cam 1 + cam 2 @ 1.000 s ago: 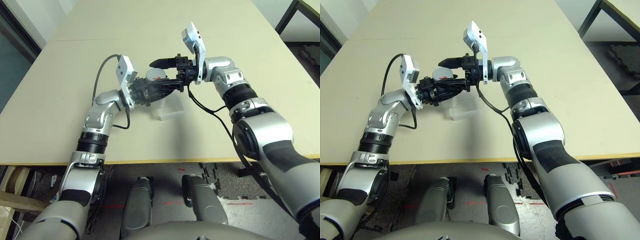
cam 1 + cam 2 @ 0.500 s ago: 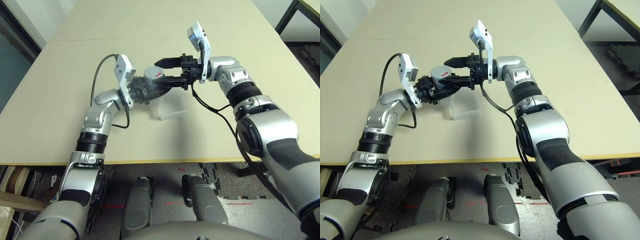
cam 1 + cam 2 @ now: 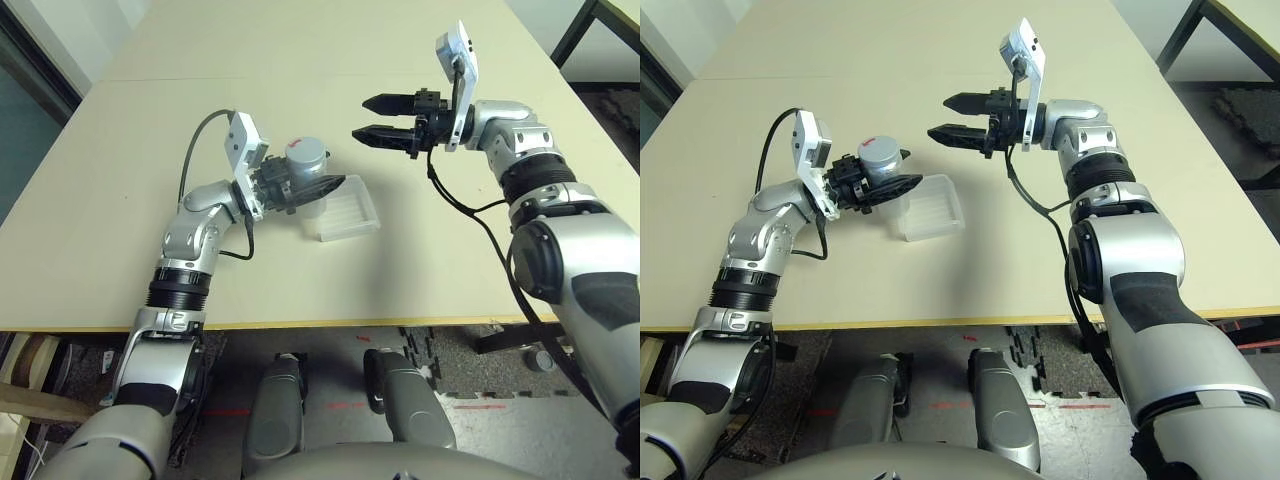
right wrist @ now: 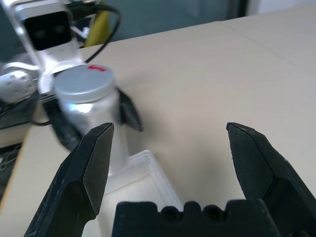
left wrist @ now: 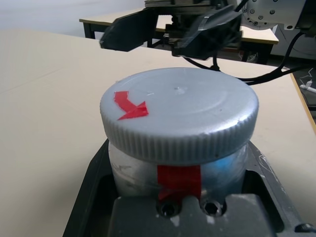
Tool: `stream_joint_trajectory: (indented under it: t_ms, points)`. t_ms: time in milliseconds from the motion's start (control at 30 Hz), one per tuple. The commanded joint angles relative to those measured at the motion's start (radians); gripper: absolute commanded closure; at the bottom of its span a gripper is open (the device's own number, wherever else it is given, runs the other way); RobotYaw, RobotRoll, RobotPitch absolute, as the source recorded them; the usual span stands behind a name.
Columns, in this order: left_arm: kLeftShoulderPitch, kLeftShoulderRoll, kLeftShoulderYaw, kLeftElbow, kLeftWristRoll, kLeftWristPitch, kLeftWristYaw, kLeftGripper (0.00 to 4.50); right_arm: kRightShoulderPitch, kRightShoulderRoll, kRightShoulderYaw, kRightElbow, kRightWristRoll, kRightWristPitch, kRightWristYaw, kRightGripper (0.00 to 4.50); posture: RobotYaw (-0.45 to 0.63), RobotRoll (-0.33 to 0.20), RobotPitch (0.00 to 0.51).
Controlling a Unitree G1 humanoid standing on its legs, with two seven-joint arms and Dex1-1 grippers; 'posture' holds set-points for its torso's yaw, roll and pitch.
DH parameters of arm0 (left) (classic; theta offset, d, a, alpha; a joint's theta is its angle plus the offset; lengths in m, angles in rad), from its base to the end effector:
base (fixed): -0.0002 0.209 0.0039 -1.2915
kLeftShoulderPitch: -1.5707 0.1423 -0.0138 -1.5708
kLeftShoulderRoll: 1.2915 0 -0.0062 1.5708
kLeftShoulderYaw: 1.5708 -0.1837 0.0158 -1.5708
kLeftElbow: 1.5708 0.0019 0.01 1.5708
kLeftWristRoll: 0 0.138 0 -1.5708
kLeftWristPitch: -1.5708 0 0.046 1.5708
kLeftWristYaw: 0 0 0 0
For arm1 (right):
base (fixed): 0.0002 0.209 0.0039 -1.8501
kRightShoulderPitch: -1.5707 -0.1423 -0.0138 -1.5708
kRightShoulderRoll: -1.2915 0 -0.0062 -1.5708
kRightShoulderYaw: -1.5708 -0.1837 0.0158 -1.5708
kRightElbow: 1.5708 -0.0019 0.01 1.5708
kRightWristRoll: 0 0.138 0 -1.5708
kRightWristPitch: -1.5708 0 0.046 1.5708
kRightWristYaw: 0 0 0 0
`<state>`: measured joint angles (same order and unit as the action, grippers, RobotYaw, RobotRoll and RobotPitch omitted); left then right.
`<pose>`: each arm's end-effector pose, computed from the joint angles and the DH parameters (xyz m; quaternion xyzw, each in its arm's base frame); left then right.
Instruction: Pour the medicine from the bottle into the box.
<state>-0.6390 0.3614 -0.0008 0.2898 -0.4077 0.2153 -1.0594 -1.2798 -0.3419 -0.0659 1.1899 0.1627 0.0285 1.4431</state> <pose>0.3121 0.1892 0.1556 0.0129 -0.0651 -0.5418 0.8379 0.3804 -0.1805 0.2232 -0.0538 -0.0052 0.6369 0.7690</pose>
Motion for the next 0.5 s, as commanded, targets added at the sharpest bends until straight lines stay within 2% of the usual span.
stream_joint_trajectory:
  t_ms: [33,500]
  points:
    - [-0.003,0.002,-0.002,0.015,0.008,-0.012,-0.004,1.83,-0.003,0.015,0.011,-0.03,0.001,0.0,0.062,0.0,-0.05,0.0,0.175]
    - [-0.034,-0.031,-0.022,0.051,0.018,-0.033,-0.01,1.83,0.015,0.116,0.022,-0.132,0.028,0.034,0.084,0.0,-0.07,0.0,0.173]
